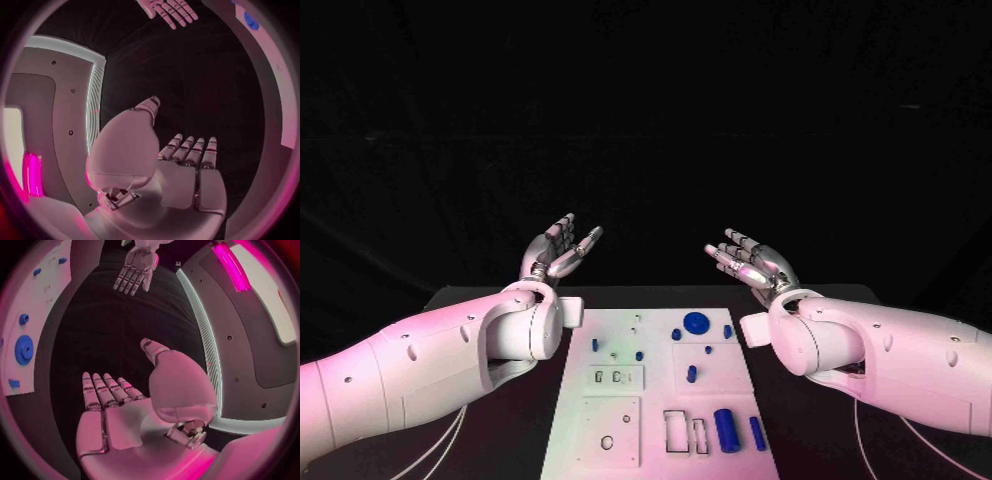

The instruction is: Assemble the parts on the task board

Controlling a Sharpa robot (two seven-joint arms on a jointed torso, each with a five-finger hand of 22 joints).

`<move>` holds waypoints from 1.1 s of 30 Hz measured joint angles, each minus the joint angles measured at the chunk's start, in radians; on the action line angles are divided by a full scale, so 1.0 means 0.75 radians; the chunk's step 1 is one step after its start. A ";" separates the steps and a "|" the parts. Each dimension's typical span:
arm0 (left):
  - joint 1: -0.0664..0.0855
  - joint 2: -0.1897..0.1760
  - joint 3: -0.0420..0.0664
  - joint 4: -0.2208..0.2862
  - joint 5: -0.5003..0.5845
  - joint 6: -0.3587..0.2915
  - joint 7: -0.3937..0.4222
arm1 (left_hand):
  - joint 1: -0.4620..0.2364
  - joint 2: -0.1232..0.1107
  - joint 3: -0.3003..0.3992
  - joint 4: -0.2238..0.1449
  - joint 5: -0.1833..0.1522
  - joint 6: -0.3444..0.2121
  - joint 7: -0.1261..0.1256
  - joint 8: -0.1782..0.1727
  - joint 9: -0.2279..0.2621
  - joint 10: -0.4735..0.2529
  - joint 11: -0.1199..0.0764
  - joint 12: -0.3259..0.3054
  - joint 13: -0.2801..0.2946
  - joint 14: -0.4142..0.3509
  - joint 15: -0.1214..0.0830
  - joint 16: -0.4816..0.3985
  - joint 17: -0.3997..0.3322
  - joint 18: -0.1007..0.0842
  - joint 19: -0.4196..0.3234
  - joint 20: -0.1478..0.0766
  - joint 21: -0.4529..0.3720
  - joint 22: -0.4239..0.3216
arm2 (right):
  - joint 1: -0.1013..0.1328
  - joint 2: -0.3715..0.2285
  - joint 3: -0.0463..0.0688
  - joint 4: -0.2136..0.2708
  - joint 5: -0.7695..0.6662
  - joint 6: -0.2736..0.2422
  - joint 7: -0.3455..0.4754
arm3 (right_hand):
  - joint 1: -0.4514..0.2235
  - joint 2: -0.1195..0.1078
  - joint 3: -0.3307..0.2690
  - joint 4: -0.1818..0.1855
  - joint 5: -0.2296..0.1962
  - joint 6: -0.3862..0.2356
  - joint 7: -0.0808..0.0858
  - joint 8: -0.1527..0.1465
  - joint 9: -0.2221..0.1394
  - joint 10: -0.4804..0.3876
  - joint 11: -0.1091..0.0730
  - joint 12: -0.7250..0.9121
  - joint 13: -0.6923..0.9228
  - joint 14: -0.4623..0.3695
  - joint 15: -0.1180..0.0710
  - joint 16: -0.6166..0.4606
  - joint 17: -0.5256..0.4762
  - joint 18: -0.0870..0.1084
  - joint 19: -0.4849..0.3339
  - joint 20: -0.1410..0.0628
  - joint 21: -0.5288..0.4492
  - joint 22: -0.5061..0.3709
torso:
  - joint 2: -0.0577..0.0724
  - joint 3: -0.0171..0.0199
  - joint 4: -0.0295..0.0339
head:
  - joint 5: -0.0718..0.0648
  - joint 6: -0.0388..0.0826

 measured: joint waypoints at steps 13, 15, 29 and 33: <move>0.001 -0.091 -0.001 0.055 -0.011 0.077 0.022 | 0.114 0.007 0.058 -0.010 0.003 0.514 0.043 0.166 0.110 0.675 0.019 0.110 0.043 0.671 -0.049 0.220 0.125 0.102 0.588 0.007 0.228 0.097 | 0.065 -0.019 -0.016 -0.115 -0.608 0.110 -0.078 | 0.181 -0.061 0.146 -0.181 -0.021 0.677 0.067 0.195 0.120 0.763 -0.072 0.101 0.034 0.727 -0.106 0.206 0.102 0.113 0.541 -0.004 0.231 0.100 | 0.054 -0.0008 0.0049 | -0.007 -0.029; 0.001 -0.100 -0.001 0.071 -0.018 0.087 0.021 | 0.123 -0.002 0.075 -0.012 0.003 0.581 0.054 0.186 0.122 0.757 0.009 0.115 0.045 0.756 -0.064 0.247 0.141 0.112 0.658 0.002 0.254 0.103 | 0.072 -0.019 -0.016 -0.115 -0.691 0.120 -0.098 | 0.188 -0.068 0.165 -0.199 -0.029 0.730 0.075 0.205 0.127 0.817 -0.082 0.101 0.034 0.784 -0.118 0.217 0.107 0.113 0.583 -0.010 0.248 0.104 | 0.062 -0.0008 0.0066 | -0.009 -0.030; 0.025 -0.237 0.024 0.273 -0.086 0.203 -0.005 | 0.152 -0.053 0.166 -0.019 0.003 0.835 0.108 0.251 0.159 1.106 -0.046 0.121 0.052 1.079 -0.141 0.341 0.224 0.143 0.929 -0.039 0.348 0.113 | 0.154 -0.039 -0.008 -0.073 -1.442 0.258 -0.423 | 0.141 -0.170 0.231 -0.254 0.057 0.999 0.101 0.262 0.168 1.134 -0.166 0.054 0.042 1.138 -0.219 0.290 0.165 0.134 0.835 -0.082 0.351 0.128 | 0.165 -0.0101 0.0349 | -0.046 -0.038; 0.036 -0.269 0.028 0.329 -0.100 0.232 -0.015 | 0.146 -0.082 0.184 -0.019 0.003 0.873 0.116 0.266 0.165 1.168 -0.060 0.121 0.054 1.122 -0.150 0.352 0.243 0.143 0.965 -0.046 0.358 0.112 | 0.165 -0.043 -0.008 -0.039 -1.631 0.293 -0.504 | 0.134 -0.191 0.231 -0.254 0.057 1.030 0.079 0.272 0.178 1.204 -0.190 0.048 0.048 1.234 -0.252 0.332 0.210 0.134 0.909 -0.114 0.391 0.143 | 0.194 -0.0130 0.0410 | -0.056 -0.039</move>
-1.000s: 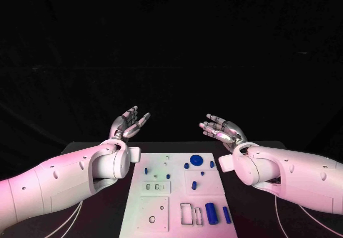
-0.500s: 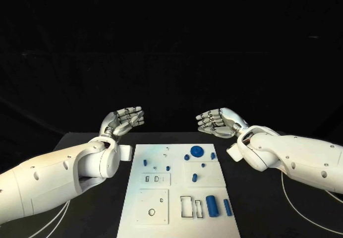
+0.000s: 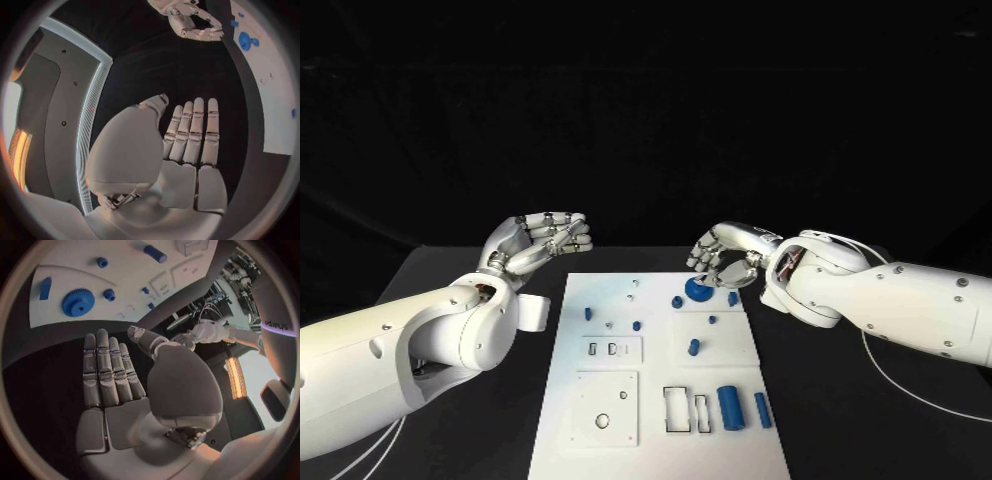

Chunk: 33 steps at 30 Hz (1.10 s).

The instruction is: Assemble the parts on the task board

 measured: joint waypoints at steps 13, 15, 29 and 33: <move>0.020 -0.037 0.004 0.083 -0.021 0.050 -0.019 | -0.005 -0.005 0.000 0.000 0.000 0.000 0.000 0.000 0.000 0.000 0.000 -0.005 0.000 0.000 0.000 0.000 0.002 0.000 0.000 0.000 0.000 -0.002 | 0.014 0.011 0.002 0.073 -0.379 0.069 -0.159 | 0.000 -0.070 -0.118 0.115 0.003 0.064 -0.064 -0.005 0.054 0.090 -0.072 -0.020 0.060 0.353 -0.117 0.900 0.823 0.000 0.378 -0.150 0.385 0.239 | 0.063 -0.0109 0.0253 | -0.027 -0.005; 0.023 -0.037 0.005 0.087 -0.022 0.054 -0.021 | -0.005 -0.005 0.000 0.000 0.000 0.000 0.000 0.000 0.000 0.000 0.000 -0.005 0.000 0.000 0.000 0.000 0.002 0.000 0.000 0.000 0.000 -0.002 | 0.015 0.017 0.002 0.073 -0.401 0.074 -0.170 | 0.007 -0.077 -0.116 0.128 0.005 0.064 -0.064 -0.012 0.062 0.090 -0.072 -0.020 0.070 0.353 -0.117 1.079 0.997 0.000 0.406 -0.151 0.502 0.373 | 0.068 -0.0120 0.0274 | -0.028 -0.006; 0.034 -0.039 0.005 0.095 -0.024 0.076 -0.034 | -0.006 -0.004 0.000 0.000 0.000 -0.001 0.000 0.000 0.000 0.000 0.000 -0.011 0.000 0.000 0.000 0.000 0.003 0.000 0.000 0.000 0.000 -0.003 | 0.015 0.059 0.002 0.051 -0.485 0.115 -0.216 | 0.021 -0.074 -0.108 0.154 0.024 0.064 -0.064 -0.018 0.090 0.071 -0.071 -0.020 0.092 0.357 -0.112 1.394 1.313 -0.042 0.475 -0.142 0.884 0.843 | 0.088 -0.0176 0.0373 | -0.034 -0.004; 0.037 -0.040 0.006 0.095 -0.024 0.079 -0.036 | -0.011 -0.010 0.000 0.000 0.000 -0.001 0.000 0.000 0.000 0.000 0.000 -0.011 0.000 0.000 0.000 0.000 0.003 0.000 0.000 0.000 0.000 -0.005 | 0.014 0.071 0.002 0.040 -0.497 0.127 -0.225 | 0.021 -0.074 -0.103 0.159 0.023 0.064 -0.064 -0.018 0.094 0.071 -0.071 -0.020 0.094 0.357 -0.112 1.414 1.338 -0.042 0.477 -0.140 0.917 0.885 | 0.092 -0.0196 0.0395 | -0.036 -0.005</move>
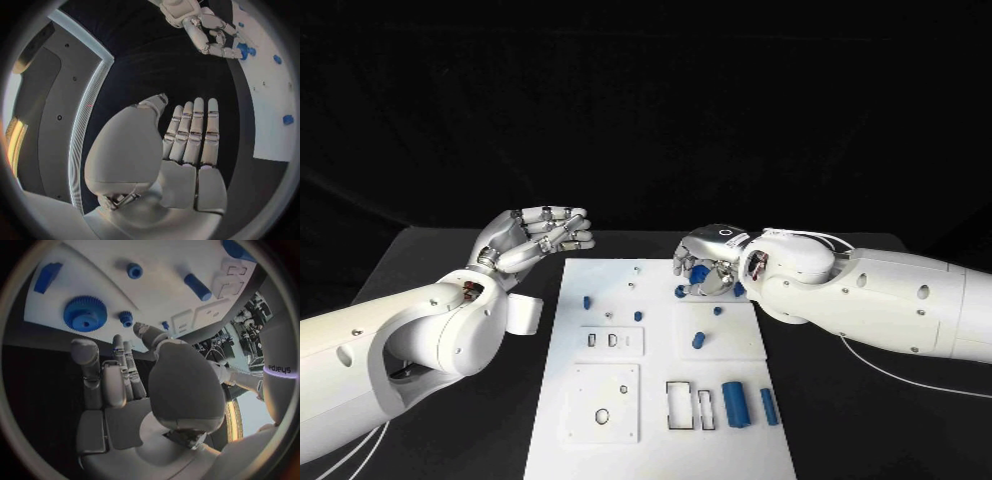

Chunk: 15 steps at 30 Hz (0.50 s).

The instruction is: Assemble the parts on the task board

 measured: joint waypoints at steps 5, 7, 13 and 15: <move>0.002 0.000 0.000 0.001 0.000 0.003 -0.003 | 0.000 0.000 0.000 0.000 0.000 0.000 0.000 0.000 0.000 0.000 0.000 0.000 0.000 0.000 0.000 0.000 0.000 0.000 0.000 0.000 0.000 0.000 | -0.005 0.012 -0.001 -0.012 -0.011 0.017 -0.009 | 0.005 0.005 0.004 0.004 0.000 0.000 0.000 0.000 0.003 0.000 0.000 0.000 0.002 0.000 0.000 0.016 0.018 0.000 0.010 0.000 0.027 0.035 | 0.006 -0.0008 0.0038 | -0.002 -0.002; 0.002 0.000 0.000 0.001 0.000 0.004 -0.004 | 0.000 0.000 0.000 0.000 0.000 0.000 0.000 0.000 0.000 0.000 0.000 0.000 0.000 0.000 0.000 0.000 0.001 0.000 0.000 0.000 0.000 0.000 | -0.007 0.015 -0.001 -0.016 -0.014 0.022 -0.011 | 0.005 0.005 0.007 0.007 0.000 0.000 0.000 0.000 0.006 0.000 0.000 0.000 0.002 0.000 0.000 0.020 0.025 0.000 0.010 0.000 0.039 0.051 | 0.008 -0.0014 0.0063 | -0.002 -0.002; 0.003 0.000 0.000 0.000 -0.001 0.007 -0.007 | 0.000 0.000 0.000 0.000 0.000 0.000 0.000 0.000 0.000 0.000 0.000 -0.008 0.000 0.000 0.000 0.000 0.001 0.000 0.000 0.000 0.000 -0.001 | -0.012 0.023 -0.001 -0.027 -0.020 0.037 -0.017 | 0.005 0.005 0.012 0.012 0.000 0.005 0.005 0.000 0.008 0.000 0.000 0.000 0.002 0.000 0.000 0.026 0.029 0.000 0.010 0.000 0.049 0.064 | 0.016 -0.0022 0.0115 | -0.008 -0.003; 0.003 0.000 0.000 -0.001 -0.001 0.008 -0.008 | 0.000 0.000 0.000 0.000 0.000 0.000 0.000 0.000 0.000 0.000 0.000 -0.008 0.000 0.000 0.000 0.000 0.001 0.000 0.000 0.000 0.000 -0.001 | -0.012 0.026 -0.001 -0.030 -0.022 0.039 -0.018 | 0.005 0.005 0.016 0.016 0.000 0.008 0.001 0.000 0.010 0.000 0.000 0.000 0.004 0.000 0.000 0.034 0.037 -0.004 0.014 0.005 0.060 0.080 | 0.019 -0.0023 0.0130 | -0.009 -0.001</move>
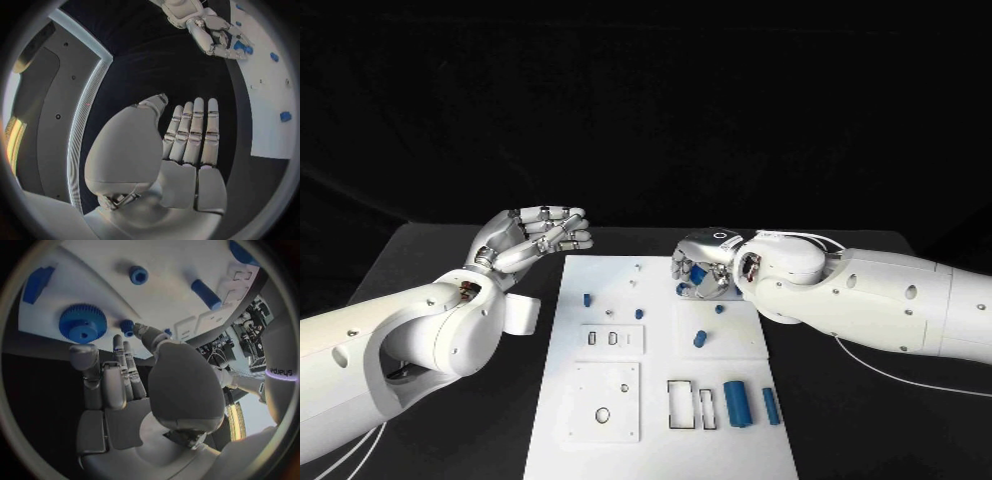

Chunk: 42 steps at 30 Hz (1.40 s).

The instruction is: Assemble the parts on the task board

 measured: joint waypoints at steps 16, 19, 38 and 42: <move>0.000 0.000 0.000 -0.004 0.000 0.005 -0.005 | 0.000 0.000 0.000 0.000 0.000 0.000 0.000 0.000 0.000 0.000 0.000 0.000 0.000 0.000 0.000 0.000 0.001 0.000 0.000 0.000 0.000 0.000 | -0.002 0.007 0.002 -0.008 -0.004 0.010 -0.005 | 0.034 0.034 0.083 0.012 0.000 0.053 -0.014 0.024 0.033 0.043 -0.012 -0.001 0.011 0.000 0.000 0.039 0.027 -0.017 0.023 -0.003 0.108 0.137 | 0.016 -0.0020 0.0121 | -0.010 0.013; 0.000 0.000 0.000 -0.005 0.000 0.006 -0.007 | 0.000 0.000 0.000 0.000 0.000 0.000 0.000 0.000 0.000 0.000 0.000 0.000 0.000 0.000 0.000 0.000 0.001 0.000 0.000 0.000 0.000 -0.001 | -0.002 0.007 0.002 -0.008 -0.005 0.009 -0.005 | 0.045 0.045 0.111 0.008 -0.004 0.072 -0.029 0.039 0.051 0.066 -0.020 -0.001 0.014 0.004 -0.004 0.042 0.032 -0.017 0.024 -0.005 0.125 0.160 | 0.019 -0.0027 0.0141 | -0.012 0.014; 0.000 -0.001 0.000 -0.012 0.000 0.009 -0.015 | 0.000 0.000 0.000 0.000 0.000 0.000 0.000 0.000 0.000 0.000 0.000 -0.001 0.000 0.000 0.000 0.000 0.002 0.000 0.000 0.000 0.000 -0.001 | -0.003 -0.004 0.002 0.047 -0.032 -0.143 -0.038 | 0.067 0.056 0.165 -0.035 -0.003 0.100 -0.039 0.091 0.140 0.086 -0.001 0.018 0.024 0.002 -0.026 0.067 0.052 -0.017 0.026 -0.022 0.175 0.231 | 0.030 -0.0043 0.0225 | -0.017 0.029; 0.000 -0.001 0.000 -0.013 0.000 0.009 -0.016 | 0.000 0.000 0.000 0.000 0.000 0.000 0.000 0.000 0.000 0.000 0.000 -0.005 0.000 0.000 0.000 0.000 0.002 0.000 0.000 0.000 0.000 -0.003 | 0.001 0.018 0.004 0.043 -0.043 -0.183 -0.059 | 0.067 0.056 0.165 -0.035 -0.004 0.100 -0.039 0.091 0.145 0.086 0.000 0.018 0.024 0.002 -0.026 0.067 0.053 -0.030 0.021 -0.027 0.184 0.239 | 0.031 -0.0052 0.0249 | -0.018 0.033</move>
